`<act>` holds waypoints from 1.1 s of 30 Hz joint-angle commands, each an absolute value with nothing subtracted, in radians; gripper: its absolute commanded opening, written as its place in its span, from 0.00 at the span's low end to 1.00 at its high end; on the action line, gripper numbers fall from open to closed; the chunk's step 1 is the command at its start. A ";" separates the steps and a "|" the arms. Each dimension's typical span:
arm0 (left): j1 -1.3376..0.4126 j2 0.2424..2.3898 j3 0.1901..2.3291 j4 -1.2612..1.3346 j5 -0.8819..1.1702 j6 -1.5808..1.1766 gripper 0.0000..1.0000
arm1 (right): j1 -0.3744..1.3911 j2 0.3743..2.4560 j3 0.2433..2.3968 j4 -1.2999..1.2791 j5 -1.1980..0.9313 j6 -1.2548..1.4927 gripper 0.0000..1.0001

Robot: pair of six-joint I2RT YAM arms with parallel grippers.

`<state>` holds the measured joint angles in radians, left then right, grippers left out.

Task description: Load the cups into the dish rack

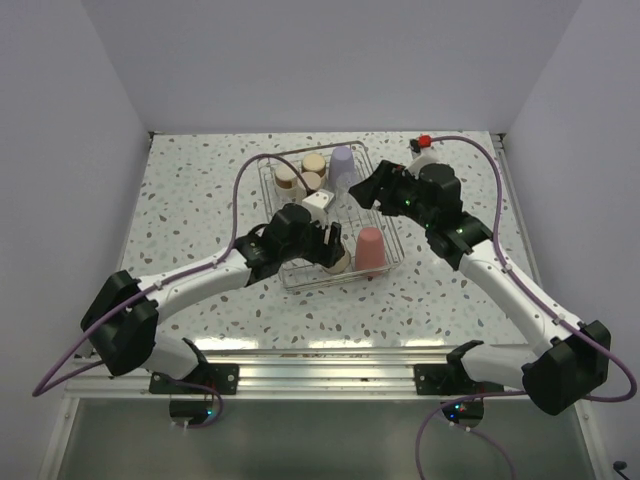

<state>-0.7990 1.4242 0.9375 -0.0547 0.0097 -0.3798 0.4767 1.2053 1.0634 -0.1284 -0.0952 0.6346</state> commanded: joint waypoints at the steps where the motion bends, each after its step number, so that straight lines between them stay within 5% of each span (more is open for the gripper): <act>1: -0.819 1.454 0.992 -0.017 -0.072 -0.354 0.00 | 0.477 1.189 1.054 -0.129 -0.081 0.612 0.76; 15: -0.940 1.609 1.117 -0.163 -0.247 -0.307 0.00 | 0.477 1.200 1.045 -0.132 -0.072 0.604 0.75; 23: -0.948 1.603 1.117 -0.170 -0.281 -0.316 0.56 | 0.476 1.201 1.042 -0.133 -0.075 0.601 0.75; 33: -0.950 1.565 1.115 -0.173 -0.287 -0.313 0.84 | 0.476 1.200 1.043 -0.135 -0.064 0.601 0.76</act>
<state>-0.9447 1.6096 1.0752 -0.1833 -0.2649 -0.3237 0.4767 1.2053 1.0389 -0.1436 -0.0902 0.6193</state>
